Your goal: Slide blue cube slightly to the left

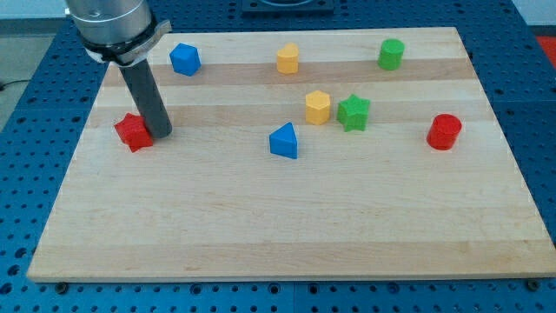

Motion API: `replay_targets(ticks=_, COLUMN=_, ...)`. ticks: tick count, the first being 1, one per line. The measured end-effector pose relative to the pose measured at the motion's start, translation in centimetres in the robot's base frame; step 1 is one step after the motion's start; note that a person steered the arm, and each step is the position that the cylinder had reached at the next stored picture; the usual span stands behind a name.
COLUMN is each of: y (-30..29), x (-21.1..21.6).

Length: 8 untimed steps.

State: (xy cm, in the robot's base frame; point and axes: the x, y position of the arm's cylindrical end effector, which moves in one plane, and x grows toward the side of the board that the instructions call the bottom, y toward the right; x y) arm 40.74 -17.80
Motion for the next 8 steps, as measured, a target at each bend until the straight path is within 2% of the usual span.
replay_targets(ticks=1, y=2.8, x=-5.1)
replay_targets(ticks=3, y=6.4, x=-12.2)
replay_targets(ticks=4, y=4.0, x=-13.2)
replay_targets(ticks=5, y=4.0, x=-15.1)
replay_targets(ticks=7, y=-0.4, x=-15.5)
replay_targets(ticks=8, y=3.5, x=-15.2)
